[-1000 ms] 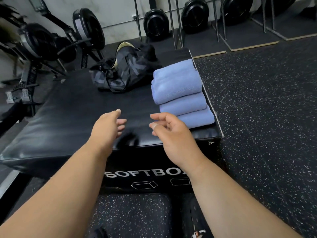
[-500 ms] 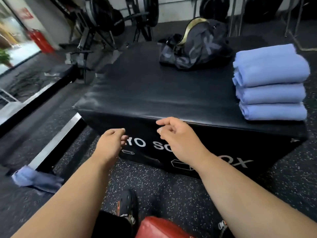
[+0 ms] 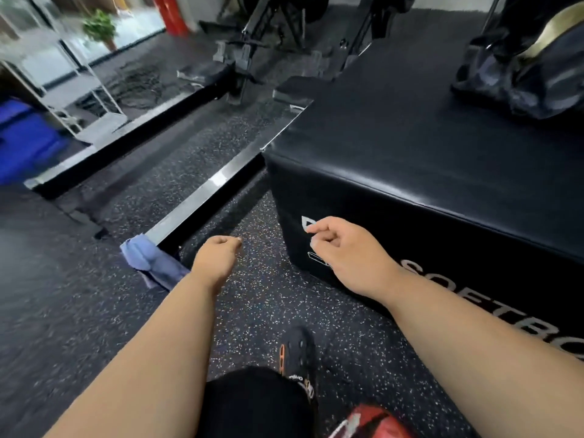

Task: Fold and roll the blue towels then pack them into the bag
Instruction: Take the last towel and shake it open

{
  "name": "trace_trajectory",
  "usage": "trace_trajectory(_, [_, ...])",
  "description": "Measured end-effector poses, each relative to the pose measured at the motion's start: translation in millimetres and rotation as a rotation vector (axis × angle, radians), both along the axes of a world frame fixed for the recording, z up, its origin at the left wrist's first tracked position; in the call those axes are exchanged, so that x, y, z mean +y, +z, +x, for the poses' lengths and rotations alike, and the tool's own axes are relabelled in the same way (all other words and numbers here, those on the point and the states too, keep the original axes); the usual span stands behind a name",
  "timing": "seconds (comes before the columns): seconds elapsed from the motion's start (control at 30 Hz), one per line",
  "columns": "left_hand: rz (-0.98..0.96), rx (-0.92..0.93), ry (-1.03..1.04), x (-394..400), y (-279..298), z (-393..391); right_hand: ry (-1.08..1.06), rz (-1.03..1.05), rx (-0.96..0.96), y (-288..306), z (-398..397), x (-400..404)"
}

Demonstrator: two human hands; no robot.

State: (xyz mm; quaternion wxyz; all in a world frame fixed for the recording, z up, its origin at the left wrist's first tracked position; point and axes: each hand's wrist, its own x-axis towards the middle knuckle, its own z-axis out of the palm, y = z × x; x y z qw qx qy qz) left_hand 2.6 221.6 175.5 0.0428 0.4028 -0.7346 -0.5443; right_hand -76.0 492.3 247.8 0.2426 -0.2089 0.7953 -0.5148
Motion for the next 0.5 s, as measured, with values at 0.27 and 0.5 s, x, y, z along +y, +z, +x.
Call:
trace_trajectory(0.27, [0.013,-0.161,0.227,-157,-112,42,0.178,0.083,-0.051,-47,-9,-127])
trace_trajectory(0.5, [0.05,-0.111,0.444,-225,-148,43,0.257,0.107,-0.083,-87,-21,-198])
